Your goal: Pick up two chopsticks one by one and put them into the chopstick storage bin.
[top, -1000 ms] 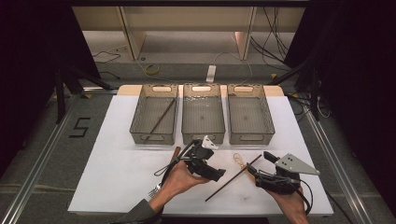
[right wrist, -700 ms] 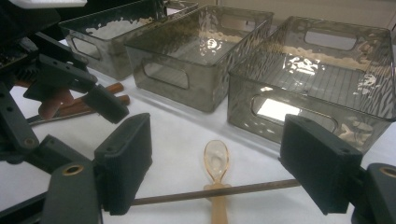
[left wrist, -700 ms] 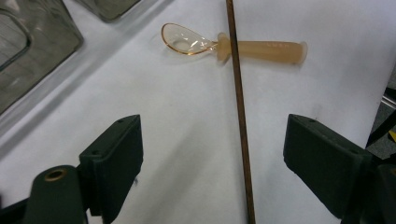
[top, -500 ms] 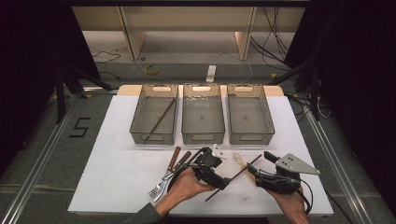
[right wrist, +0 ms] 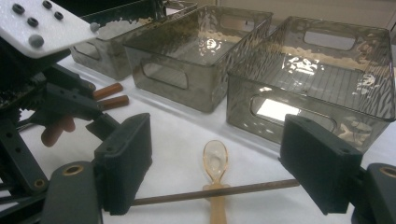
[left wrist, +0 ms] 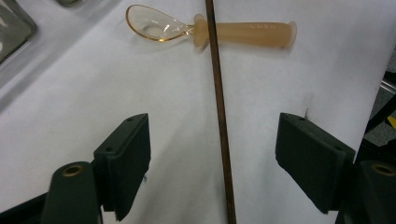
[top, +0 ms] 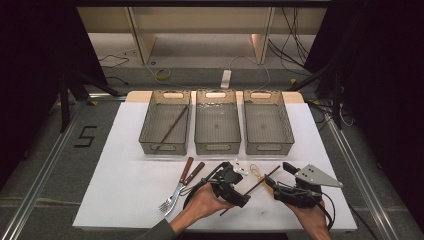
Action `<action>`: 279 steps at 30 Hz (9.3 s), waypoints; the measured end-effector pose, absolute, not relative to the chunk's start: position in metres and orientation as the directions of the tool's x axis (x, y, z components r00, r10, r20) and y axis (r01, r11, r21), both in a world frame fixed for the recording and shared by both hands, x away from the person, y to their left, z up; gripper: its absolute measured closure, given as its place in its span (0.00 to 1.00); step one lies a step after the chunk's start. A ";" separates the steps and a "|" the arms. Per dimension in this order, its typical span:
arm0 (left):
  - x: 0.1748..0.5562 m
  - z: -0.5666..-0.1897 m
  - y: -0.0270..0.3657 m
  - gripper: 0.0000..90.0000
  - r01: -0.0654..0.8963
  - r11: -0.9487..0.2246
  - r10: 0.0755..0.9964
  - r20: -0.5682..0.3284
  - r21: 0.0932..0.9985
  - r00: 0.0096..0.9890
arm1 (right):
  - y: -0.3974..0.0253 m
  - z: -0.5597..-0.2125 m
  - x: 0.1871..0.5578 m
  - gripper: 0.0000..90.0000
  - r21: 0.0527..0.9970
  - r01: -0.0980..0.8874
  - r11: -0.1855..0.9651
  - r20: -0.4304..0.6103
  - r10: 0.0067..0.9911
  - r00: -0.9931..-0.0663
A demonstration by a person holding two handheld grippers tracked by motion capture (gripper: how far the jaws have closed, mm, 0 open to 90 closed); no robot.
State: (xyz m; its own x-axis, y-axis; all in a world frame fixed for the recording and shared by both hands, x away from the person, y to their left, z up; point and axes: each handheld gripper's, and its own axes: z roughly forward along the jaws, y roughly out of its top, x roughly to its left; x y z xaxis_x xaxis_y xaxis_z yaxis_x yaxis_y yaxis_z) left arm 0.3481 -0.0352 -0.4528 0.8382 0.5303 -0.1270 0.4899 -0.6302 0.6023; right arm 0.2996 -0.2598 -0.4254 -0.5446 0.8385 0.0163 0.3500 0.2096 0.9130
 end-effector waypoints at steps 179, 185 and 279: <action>0.516 -0.382 0.203 0.95 0.618 -0.188 0.917 -0.089 0.764 0.389 | -0.257 -0.428 0.301 0.28 0.905 0.367 0.216 0.028 0.829 -0.558; 0.517 -0.386 0.204 0.95 0.621 -0.190 0.921 -0.080 0.760 0.381 | -0.257 -0.428 0.300 0.29 0.905 0.366 0.216 0.029 0.829 -0.559; 0.360 -0.413 0.161 0.18 0.466 -0.167 0.744 -0.200 0.869 0.638 | -0.258 -0.447 0.316 0.29 0.797 0.520 0.308 0.058 0.817 -0.573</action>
State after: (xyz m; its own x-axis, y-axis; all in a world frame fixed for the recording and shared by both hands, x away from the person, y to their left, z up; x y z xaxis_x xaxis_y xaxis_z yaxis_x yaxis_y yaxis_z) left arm 0.3600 0.1607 -0.4132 0.6382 0.7435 -0.1997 0.4663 -0.1669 0.8688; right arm 0.3158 -0.2580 -0.4473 -0.5731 0.8174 0.0584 0.5199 0.3075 0.7969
